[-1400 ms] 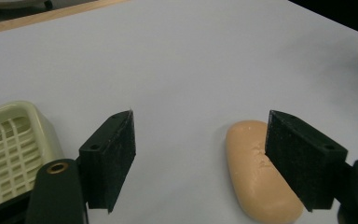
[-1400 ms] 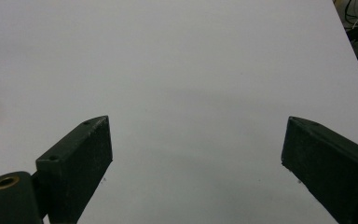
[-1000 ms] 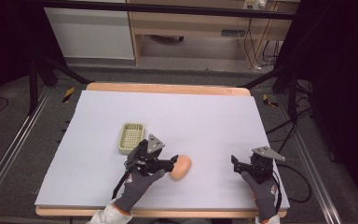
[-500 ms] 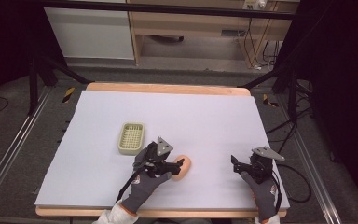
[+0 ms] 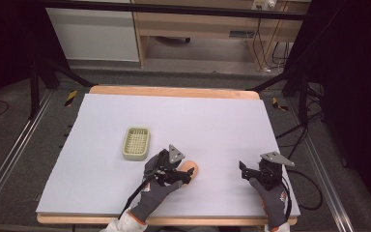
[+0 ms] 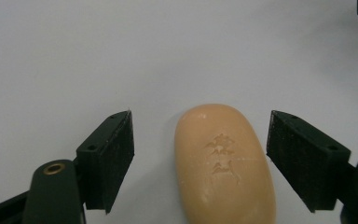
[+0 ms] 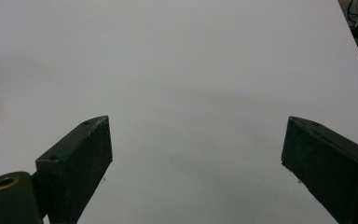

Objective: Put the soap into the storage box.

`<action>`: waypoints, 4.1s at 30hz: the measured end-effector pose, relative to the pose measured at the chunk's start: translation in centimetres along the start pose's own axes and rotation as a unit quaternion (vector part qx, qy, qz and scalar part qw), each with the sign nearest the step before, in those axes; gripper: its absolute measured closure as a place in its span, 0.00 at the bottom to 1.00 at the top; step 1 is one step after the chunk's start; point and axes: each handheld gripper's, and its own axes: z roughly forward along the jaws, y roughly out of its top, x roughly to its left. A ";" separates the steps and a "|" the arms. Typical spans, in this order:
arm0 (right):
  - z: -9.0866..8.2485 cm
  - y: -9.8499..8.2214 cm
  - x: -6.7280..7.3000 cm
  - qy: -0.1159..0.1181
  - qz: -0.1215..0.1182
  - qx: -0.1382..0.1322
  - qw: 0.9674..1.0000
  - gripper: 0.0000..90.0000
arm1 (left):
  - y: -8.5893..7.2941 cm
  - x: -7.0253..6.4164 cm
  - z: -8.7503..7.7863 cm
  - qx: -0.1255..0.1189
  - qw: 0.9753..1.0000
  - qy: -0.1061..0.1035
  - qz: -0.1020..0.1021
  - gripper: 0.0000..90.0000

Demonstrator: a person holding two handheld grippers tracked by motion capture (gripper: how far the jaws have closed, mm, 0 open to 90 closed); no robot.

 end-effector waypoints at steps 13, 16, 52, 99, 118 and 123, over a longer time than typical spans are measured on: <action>0.0 0.0 0.0 0.001 0.000 0.003 1.000 0.10 | -0.4 -0.5 0.9 0.016 1.000 -0.002 0.004 0.24; 0.0 0.0 0.0 0.001 0.000 0.003 1.000 0.10 | -0.5 -0.7 1.1 0.020 1.000 -0.004 0.005 0.24; 0.3 -0.1 0.1 0.001 -0.002 0.011 1.000 0.10 | -1.5 -1.6 3.0 0.062 0.998 0.002 0.011 0.31; 0.2 0.0 0.0 0.001 0.002 0.012 1.000 0.10 | 0.4 -1.0 0.2 0.057 0.998 0.000 0.012 0.35; 0.2 -0.1 0.0 -0.001 -0.002 0.012 1.000 0.09 | 0.6 1.8 -3.3 0.039 0.999 0.015 0.000 0.35; 0.2 -0.1 0.1 -0.001 -0.001 0.012 1.000 0.09 | 0.3 2.5 -3.7 0.036 0.999 0.020 -0.006 0.35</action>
